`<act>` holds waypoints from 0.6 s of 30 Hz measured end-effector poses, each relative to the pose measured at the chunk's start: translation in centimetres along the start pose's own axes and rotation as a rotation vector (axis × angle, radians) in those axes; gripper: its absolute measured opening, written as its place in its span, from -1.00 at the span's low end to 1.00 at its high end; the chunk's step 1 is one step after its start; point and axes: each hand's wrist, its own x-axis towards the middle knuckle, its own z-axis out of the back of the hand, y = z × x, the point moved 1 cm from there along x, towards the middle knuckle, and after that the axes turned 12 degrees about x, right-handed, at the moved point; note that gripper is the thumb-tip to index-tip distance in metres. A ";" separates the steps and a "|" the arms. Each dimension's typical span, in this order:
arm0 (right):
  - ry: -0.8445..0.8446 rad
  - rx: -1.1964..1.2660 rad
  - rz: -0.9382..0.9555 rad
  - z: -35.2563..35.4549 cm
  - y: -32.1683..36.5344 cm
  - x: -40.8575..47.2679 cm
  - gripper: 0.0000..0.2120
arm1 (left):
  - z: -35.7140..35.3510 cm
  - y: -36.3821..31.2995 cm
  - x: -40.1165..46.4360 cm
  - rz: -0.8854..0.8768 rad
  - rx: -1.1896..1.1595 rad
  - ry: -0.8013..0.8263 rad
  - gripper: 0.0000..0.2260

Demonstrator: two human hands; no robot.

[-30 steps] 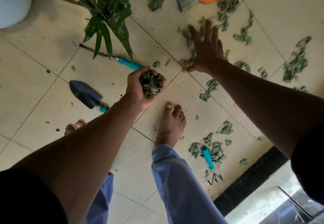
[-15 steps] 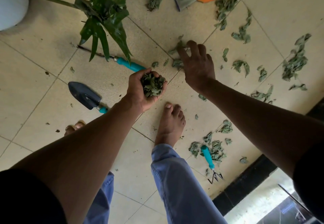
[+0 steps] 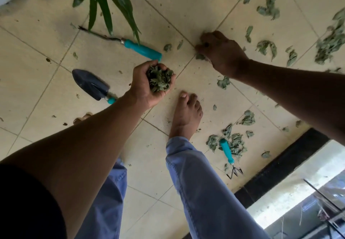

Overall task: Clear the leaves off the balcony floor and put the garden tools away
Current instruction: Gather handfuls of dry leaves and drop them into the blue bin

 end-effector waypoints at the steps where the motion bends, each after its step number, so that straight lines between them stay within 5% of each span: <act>1: -0.012 0.006 0.014 -0.3 0.0 -0.3 -0.56 | 0.3 0.2 0.0 -0.002 0.005 -0.003 -0.73; 7: -0.105 0.096 -0.102 -1.1 1.2 -0.6 -0.65 | 1.2 1.3 -0.3 0.010 0.024 -0.020 -0.72; 12: -0.405 0.504 -0.377 0.9 5.1 -1.4 -0.80 | 0.2 1.6 -1.6 -0.001 0.035 -0.025 -0.75; 18: -0.745 0.856 -0.365 9.1 15.7 -5.5 -0.85 | -2.8 1.5 -6.0 -0.027 0.026 -0.066 -0.76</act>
